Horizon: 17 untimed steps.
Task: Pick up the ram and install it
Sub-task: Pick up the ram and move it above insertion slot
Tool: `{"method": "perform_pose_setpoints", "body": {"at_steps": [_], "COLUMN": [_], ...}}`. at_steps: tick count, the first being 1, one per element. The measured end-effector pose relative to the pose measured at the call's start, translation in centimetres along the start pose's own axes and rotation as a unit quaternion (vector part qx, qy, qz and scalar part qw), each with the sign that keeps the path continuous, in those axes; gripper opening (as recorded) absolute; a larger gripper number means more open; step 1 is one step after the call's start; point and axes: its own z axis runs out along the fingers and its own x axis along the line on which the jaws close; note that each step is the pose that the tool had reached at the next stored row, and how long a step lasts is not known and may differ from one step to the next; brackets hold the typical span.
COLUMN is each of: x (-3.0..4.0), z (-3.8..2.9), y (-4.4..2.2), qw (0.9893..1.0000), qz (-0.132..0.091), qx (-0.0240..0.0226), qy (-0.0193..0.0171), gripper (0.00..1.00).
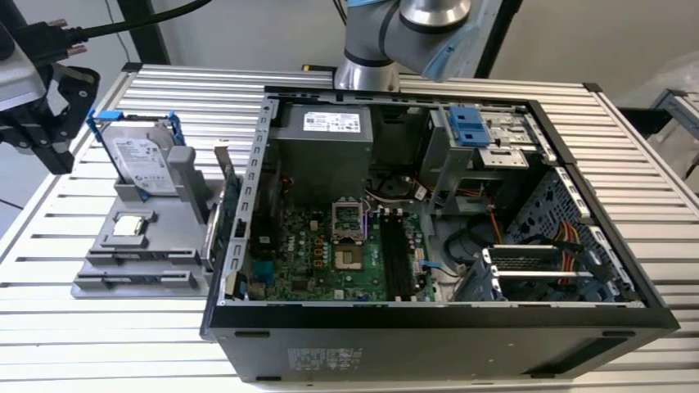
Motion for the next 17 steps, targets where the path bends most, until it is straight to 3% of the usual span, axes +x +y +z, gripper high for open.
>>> {"method": "perform_pose_setpoints", "body": {"at_steps": [4, 17], "x": [0.00, 0.00], "z": [0.00, 0.00], "y": [0.00, 0.00], "qw": [0.9999, 0.9998], "qz": [-0.011, -0.018], "qx": [0.0000, 0.0000], "qy": [0.0005, 0.0008], "gripper": [0.00, 0.00]}}
